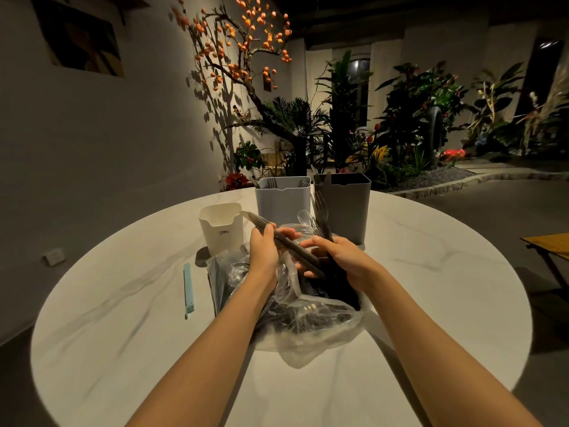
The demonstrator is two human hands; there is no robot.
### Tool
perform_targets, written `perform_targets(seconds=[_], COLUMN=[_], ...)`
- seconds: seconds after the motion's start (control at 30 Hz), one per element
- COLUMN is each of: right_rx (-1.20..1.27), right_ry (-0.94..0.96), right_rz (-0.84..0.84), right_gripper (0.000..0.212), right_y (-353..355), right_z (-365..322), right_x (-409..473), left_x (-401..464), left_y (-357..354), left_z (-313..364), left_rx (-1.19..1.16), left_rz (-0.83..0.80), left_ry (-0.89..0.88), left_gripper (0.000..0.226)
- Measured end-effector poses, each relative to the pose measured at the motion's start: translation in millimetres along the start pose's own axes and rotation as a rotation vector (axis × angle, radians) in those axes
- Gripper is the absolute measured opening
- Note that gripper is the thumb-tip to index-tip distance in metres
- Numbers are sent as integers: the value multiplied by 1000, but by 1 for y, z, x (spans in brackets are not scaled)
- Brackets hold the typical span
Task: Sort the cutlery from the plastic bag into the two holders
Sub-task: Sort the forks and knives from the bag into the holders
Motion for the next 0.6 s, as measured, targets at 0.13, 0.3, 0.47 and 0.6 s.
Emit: perform_targets(seconds=[0.13, 0.3, 0.47, 0.6], right_rx=[-41, -70, -68, -49], right_ry=[-3, 3, 50, 66], right_rz=[21, 58, 78, 103], right_gripper=[36, 30, 28, 28], right_y=[-1, -2, -3, -3], right_z=[1, 6, 5, 5], right_x=[0, 3, 2, 1], left_x=[1, -5, -10, -12], left_y=[0, -7, -8, -9], left_z=[-1, 0, -6, -9], left_rx=[10, 149, 244, 331], left_rz=[1, -112, -244, -281], left_ry=[-13, -127, -97, -54], left_gripper=[16, 18, 20, 18])
Point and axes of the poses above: each hand's wrist, its own x-axis towards the middle knuckle, its own y-axis out of the back of the hand, z = x × y, the point moved 3 cm from there along x, towards the middle knuckle, and after that the axes turned 8 degrees about z, right-handed, at the moved point
